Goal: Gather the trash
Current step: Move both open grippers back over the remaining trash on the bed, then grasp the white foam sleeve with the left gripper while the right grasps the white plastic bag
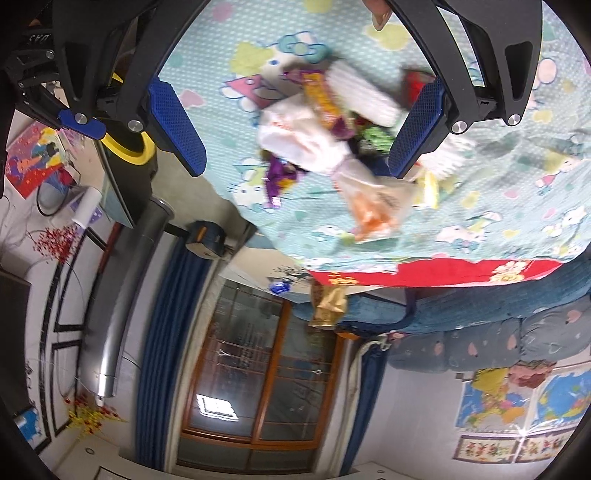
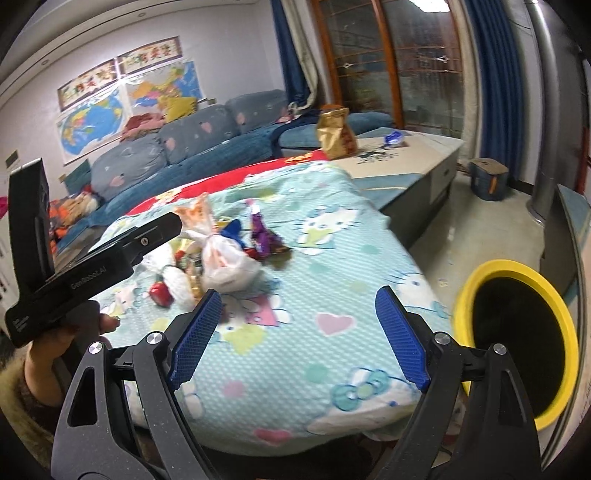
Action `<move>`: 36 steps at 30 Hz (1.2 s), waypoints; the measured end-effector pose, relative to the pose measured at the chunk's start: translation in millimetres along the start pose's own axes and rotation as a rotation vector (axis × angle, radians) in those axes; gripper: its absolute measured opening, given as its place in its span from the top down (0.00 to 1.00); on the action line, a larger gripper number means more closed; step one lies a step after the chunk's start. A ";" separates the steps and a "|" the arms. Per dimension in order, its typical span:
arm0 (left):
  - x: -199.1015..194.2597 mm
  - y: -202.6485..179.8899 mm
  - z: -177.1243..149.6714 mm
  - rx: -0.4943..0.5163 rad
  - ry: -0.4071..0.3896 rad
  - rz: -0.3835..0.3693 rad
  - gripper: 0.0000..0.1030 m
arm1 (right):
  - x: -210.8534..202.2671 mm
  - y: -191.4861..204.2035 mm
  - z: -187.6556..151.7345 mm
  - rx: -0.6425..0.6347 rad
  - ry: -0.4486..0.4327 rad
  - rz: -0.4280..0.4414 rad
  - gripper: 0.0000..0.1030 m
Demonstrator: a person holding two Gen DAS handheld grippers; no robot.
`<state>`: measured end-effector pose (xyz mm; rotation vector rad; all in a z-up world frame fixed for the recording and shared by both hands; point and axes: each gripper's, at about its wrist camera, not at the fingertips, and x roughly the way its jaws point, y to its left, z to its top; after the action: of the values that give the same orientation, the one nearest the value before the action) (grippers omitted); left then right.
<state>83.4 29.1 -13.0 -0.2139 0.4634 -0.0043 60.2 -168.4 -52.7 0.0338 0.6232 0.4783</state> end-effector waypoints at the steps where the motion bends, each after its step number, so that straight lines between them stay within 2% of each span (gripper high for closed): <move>1: -1.0 6.0 0.0 -0.008 -0.001 0.009 0.07 | 3.4 5.1 1.6 -0.008 0.004 0.008 0.25; 15: -7.3 82.1 -2.0 -0.122 0.008 0.142 0.07 | 61.1 41.0 16.1 -0.053 0.081 0.083 0.24; 21: -0.1 111.6 -5.5 -0.183 0.040 0.163 0.07 | 91.5 52.9 23.7 -0.082 0.111 0.095 0.24; 27: 17.6 129.1 -8.2 -0.249 0.088 0.130 0.08 | 119.3 57.6 29.0 -0.112 0.163 0.080 0.24; 30: 31.6 134.3 -11.3 -0.282 0.126 0.095 0.08 | 130.8 58.6 28.2 -0.114 0.204 0.101 0.25; 32: 39.3 137.9 -13.6 -0.303 0.146 0.074 0.09 | 136.5 58.2 26.0 -0.115 0.226 0.117 0.32; 34: 46.7 138.9 -16.2 -0.317 0.165 0.055 0.18 | 142.2 56.7 23.6 -0.110 0.249 0.131 0.34; 36: 52.4 139.3 -18.5 -0.323 0.180 0.049 0.22 | 145.5 57.3 18.4 -0.104 0.271 0.147 0.38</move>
<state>115.8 158.8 -81.0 -0.5226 0.6487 0.1009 149.4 -51.2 -108.3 -0.0861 0.8645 0.6635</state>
